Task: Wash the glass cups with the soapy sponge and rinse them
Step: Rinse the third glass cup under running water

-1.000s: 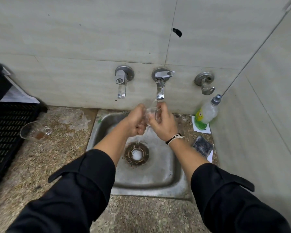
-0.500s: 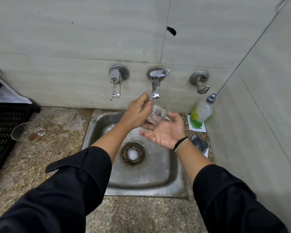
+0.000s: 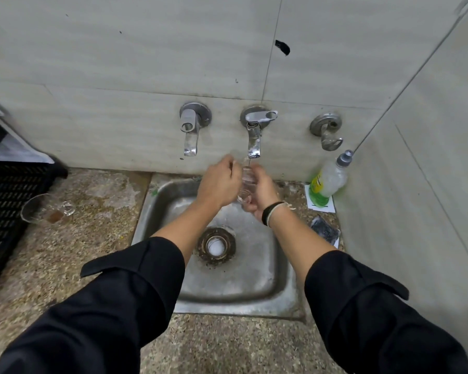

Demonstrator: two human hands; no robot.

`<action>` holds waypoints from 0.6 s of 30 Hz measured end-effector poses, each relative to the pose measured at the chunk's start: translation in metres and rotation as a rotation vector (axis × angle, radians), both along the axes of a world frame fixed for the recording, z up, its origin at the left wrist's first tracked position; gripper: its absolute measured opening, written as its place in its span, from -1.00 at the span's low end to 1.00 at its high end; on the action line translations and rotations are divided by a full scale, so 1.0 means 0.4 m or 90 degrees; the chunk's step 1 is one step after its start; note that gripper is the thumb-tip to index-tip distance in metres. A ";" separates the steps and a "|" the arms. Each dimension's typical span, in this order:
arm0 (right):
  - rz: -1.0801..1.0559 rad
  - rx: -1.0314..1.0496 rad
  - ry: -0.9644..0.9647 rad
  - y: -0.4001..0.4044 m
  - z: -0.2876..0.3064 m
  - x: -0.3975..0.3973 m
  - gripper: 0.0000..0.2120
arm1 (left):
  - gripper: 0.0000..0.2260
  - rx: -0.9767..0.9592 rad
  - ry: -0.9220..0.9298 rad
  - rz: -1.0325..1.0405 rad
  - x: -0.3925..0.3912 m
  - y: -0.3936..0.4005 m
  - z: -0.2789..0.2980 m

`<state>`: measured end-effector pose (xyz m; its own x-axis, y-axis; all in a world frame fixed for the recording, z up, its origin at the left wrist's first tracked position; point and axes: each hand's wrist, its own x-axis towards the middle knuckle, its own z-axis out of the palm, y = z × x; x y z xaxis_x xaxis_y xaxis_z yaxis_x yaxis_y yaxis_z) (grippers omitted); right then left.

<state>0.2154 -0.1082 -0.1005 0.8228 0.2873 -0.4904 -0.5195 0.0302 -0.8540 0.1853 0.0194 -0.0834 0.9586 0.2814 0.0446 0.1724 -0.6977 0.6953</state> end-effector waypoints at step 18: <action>0.318 -0.226 0.070 -0.028 0.023 0.056 -0.82 | -0.63 0.200 -0.072 -0.208 -0.018 -0.001 -0.077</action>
<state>0.2380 -0.1195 -0.0913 0.5706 0.4284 -0.7006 -0.4831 -0.5148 -0.7082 0.1780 0.0189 -0.1143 0.9790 -0.0783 0.1885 -0.1559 -0.8827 0.4434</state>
